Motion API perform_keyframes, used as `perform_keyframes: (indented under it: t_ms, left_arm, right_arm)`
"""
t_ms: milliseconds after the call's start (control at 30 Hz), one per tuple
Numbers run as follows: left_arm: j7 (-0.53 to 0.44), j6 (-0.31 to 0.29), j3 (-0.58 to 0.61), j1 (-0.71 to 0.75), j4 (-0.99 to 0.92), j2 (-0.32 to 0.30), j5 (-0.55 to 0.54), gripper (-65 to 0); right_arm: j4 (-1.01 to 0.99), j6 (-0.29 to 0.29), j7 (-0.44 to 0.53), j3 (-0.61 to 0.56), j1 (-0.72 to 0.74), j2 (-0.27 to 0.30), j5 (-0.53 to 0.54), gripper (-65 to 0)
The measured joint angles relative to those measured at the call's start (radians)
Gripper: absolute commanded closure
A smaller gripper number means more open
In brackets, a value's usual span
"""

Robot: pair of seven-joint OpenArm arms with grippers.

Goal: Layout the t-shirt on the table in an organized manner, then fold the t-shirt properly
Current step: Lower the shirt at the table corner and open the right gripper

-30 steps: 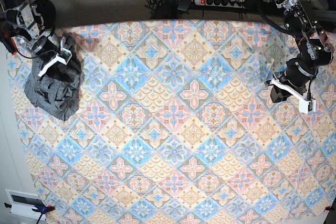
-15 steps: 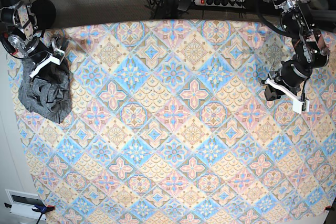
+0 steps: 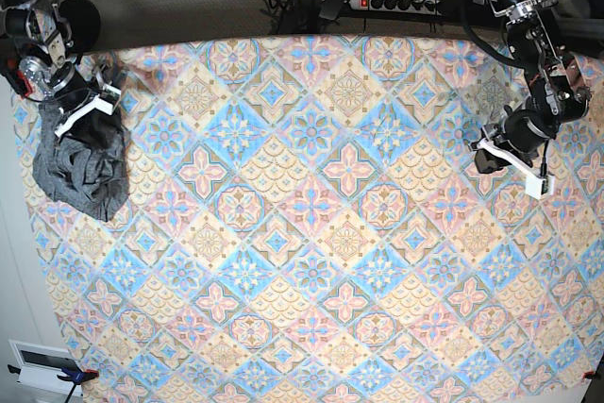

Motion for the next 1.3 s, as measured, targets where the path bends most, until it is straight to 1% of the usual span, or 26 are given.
perform_keyframes:
  t_ms: [33, 67, 100, 133, 167, 200, 233, 267, 300, 333, 367, 400, 433, 467, 533, 567, 633, 700, 900, 1033, 1100, 1167, 1200, 1233, 1267, 1300]
  left_arm:
    - [0.000, 0.001, 0.000, 0.000, 0.000, 0.000, 0.001, -9.2]
    - [0.000, 0.002, 0.000, -0.002, 0.000, 0.000, 0.000, -9.2]
    - [0.000, -0.003, 0.001, -0.002, 0.000, 0.001, -0.005, -9.2]
    - [0.000, -0.002, -0.001, 0.001, 0.000, 0.000, -0.006, -9.2]
    - [0.000, 0.003, -0.003, 0.000, -0.003, 0.000, 0.009, -9.2]
    - [0.001, 0.002, -0.002, -0.010, -0.004, 0.006, 0.013, -9.2]
    - [-0.007, 0.001, -0.001, -0.015, 0.000, 0.019, -0.005, -9.2]
    - [-0.008, -0.001, 0.000, -0.014, 0.004, 0.026, -0.016, -9.2]
    - [0.004, -0.008, 0.001, -0.014, 0.003, 0.031, -0.009, -9.2]
    - [0.010, 0.002, 0.003, -0.018, -0.003, 0.035, 0.012, -9.2]
    - [0.006, 0.002, 0.006, -0.026, -0.012, 0.034, 0.011, -9.2]
    - [-0.003, 0.002, 0.016, -0.028, -0.012, 0.027, 0.005, -9.2]
    - [-0.010, 0.002, 0.023, -0.026, -0.011, 0.019, 0.003, -9.2]
    - [-0.006, 0.002, 0.024, -0.026, -0.013, 0.019, 0.006, -9.2]
    - [-0.006, 0.001, 0.032, -0.021, -0.023, 0.029, 0.005, -9.2]
    - [0.000, 0.001, 0.037, -0.020, -0.024, 0.031, 0.003, -9.2]
    - [0.006, 0.002, 0.037, -0.020, -0.025, 0.031, 0.002, -9.2]
    - [-0.003, 0.002, 0.034, -0.022, -0.025, 0.023, 0.006, -9.2]
    - [0.000, 0.002, 0.034, -0.022, -0.027, 0.028, 0.005, -9.2]
    - [0.000, 0.002, 0.035, -0.021, -0.028, 0.026, 0.008, -9.2]
    - [0.000, 0.002, 0.035, -0.021, -0.028, 0.028, 0.008, -9.2]
    - [0.000, 0.002, 0.034, -0.022, -0.028, 0.027, 0.008, -9.2]
    - [0.000, 0.002, 0.034, -0.021, -0.028, 0.026, 0.008, -9.2]
    - [0.000, 0.002, 0.034, -0.022, -0.028, 0.025, 0.008, -9.2]
    - [0.001, 0.002, 0.034, -0.021, -0.028, 0.025, 0.008, -9.2]
    - [0.000, 0.002, 0.034, -0.021, -0.028, 0.026, 0.008, -9.2]
  right_arm:
    - [0.040, 0.005, -0.150, 0.026, -0.026, -0.003, -0.023, -31.4]
    - [0.073, 0.001, -0.408, 0.052, -0.046, -0.013, -0.066, -31.5]
    - [0.093, 0.056, -0.721, 0.074, -0.052, -0.029, -0.122, -31.5]
    - [0.082, 0.119, -0.803, 0.108, -0.074, -0.032, -0.137, -31.5]
    - [0.089, 0.085, -0.728, 0.132, -0.136, -0.014, -0.109, -31.5]
    - [0.119, 0.113, -0.763, 0.143, -0.175, -0.010, -0.112, -31.5]
    - [0.144, 0.119, -0.790, 0.153, -0.182, -0.023, -0.125, -31.5]
    - [0.172, 0.126, -0.802, 0.161, -0.178, -0.049, -0.126, -31.5]
    - [0.200, 0.148, -0.845, 0.162, -0.173, -0.069, -0.135, -31.5]
    - [0.213, 0.149, -0.847, 0.164, -0.174, -0.076, -0.135, -31.5]
    - [0.229, 0.147, -0.818, 0.169, -0.187, -0.074, -0.121, -31.5]
    - [0.257, 0.150, -0.819, 0.174, -0.201, -0.078, -0.117, -31.5]
    - [0.291, 0.140, -0.814, 0.179, -0.214, -0.096, -0.124, -31.5]
    - [0.323, 0.099, -0.753, 0.184, -0.226, -0.116, -0.121, -31.5]
    - [0.382, 0.119, -0.713, 0.183, -0.216, -0.138, -0.096, -31.5]
    - [0.388, 0.118, -0.698, 0.183, -0.211, -0.137, -0.088, -31.5]
    - [0.398, 0.116, -0.728, 0.189, -0.214, -0.134, -0.101, -31.5]
    - [0.399, 0.116, -0.738, 0.195, -0.221, -0.139, -0.103, -31.5]
    - [0.400, 0.117, -0.730, 0.189, -0.223, -0.153, -0.098, -31.5]
    - [0.474, 0.126, -0.741, 0.201, -0.230, -0.151, -0.095, -31.5]
    - [0.535, 0.140, -0.754, 0.269, -0.230, -0.159, -0.035, -31.5]
    - [0.580, 0.126, -0.784, 0.350, -0.220, -0.153, 0.049, -31.5]
    - [0.589, 0.136, -0.784, 0.386, -0.213, -0.147, 0.098, -31.5]
    - [0.589, 0.164, -0.782, 0.414, -0.208, -0.142, 0.124, -31.5]
    - [0.587, 0.203, -0.798, 0.436, -0.207, -0.140, 0.160, -31.5]
    - [0.576, 0.239, -0.821, 0.453, -0.210, -0.142, 0.171, -31.5]
